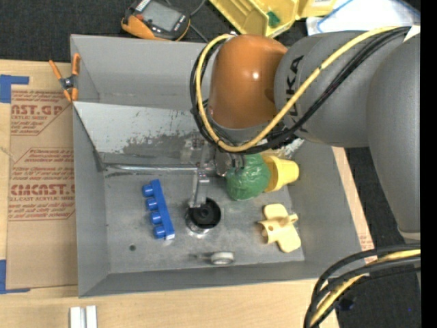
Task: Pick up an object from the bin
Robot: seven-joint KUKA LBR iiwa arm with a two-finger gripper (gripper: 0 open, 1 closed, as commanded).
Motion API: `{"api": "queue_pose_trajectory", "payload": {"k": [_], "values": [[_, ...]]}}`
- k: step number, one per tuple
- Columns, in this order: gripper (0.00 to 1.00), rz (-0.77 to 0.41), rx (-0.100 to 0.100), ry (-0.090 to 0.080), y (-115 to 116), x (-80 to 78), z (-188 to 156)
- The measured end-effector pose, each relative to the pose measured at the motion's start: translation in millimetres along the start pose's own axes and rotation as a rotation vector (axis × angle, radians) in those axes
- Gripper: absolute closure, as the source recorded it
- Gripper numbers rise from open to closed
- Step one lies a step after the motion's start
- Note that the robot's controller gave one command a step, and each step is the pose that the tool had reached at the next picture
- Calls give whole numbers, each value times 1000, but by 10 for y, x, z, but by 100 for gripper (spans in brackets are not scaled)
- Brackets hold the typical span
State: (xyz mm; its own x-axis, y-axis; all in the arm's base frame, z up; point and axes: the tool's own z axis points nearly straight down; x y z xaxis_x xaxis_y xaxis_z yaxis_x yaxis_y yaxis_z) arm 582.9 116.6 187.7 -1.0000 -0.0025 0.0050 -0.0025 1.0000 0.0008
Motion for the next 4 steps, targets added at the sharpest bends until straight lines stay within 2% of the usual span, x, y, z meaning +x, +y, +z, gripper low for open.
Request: {"api": "queue_pose_trajectory", "payload": {"k": [1, 2, 3, 4], "values": [[0, 2, -1, -7, -8, -12, -50], [0, -470, 0, -3, -528, 281, 1099], [0, -563, 2, -15, -619, 273, 602], [0, -498, -2, -2, -543, 290, 1195]]}}
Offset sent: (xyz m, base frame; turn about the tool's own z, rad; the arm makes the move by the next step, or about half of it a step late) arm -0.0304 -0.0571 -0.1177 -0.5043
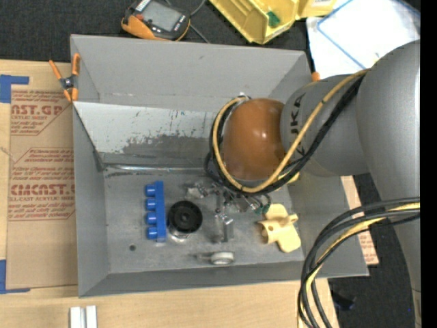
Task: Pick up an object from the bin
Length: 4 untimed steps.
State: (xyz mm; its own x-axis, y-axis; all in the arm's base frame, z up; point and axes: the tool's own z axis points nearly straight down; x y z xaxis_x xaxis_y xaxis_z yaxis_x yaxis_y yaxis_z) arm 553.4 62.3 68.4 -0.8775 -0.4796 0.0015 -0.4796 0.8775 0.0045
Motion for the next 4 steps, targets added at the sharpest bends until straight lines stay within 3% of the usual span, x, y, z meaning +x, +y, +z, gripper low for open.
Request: {"api": "queue_pose_trajectory", "payload": {"k": [1, 2, 4], "values": [[0, -132, 6, -17, 690, -306, -16], [100, -8, 3, -7, 389, -434, -26], [100, -7, 2, -8, 394, -434, -44]]}}
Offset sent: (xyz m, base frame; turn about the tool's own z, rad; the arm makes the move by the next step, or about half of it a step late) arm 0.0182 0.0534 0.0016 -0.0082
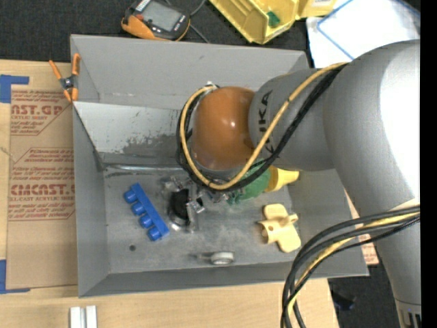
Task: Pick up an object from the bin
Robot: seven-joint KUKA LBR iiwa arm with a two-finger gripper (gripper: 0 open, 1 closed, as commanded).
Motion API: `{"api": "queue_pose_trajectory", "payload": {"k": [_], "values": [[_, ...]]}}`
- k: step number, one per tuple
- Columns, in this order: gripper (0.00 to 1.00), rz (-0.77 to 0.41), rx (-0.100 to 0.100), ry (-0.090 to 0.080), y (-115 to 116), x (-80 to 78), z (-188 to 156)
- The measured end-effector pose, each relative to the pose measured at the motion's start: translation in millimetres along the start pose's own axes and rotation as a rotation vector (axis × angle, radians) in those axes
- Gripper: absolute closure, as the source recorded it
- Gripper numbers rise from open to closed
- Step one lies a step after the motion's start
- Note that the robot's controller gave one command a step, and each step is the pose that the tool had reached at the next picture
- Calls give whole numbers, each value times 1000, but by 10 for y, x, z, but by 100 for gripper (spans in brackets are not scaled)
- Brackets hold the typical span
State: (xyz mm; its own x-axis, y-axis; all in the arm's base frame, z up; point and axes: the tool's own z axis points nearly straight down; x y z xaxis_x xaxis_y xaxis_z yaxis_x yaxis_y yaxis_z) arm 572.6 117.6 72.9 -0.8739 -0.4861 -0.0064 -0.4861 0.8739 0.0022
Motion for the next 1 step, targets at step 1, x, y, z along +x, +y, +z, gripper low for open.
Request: {"api": "queue_pose_trajectory", "payload": {"k": [1], "values": [[100, 0, -1, 3, 8, 9, -168]]}}
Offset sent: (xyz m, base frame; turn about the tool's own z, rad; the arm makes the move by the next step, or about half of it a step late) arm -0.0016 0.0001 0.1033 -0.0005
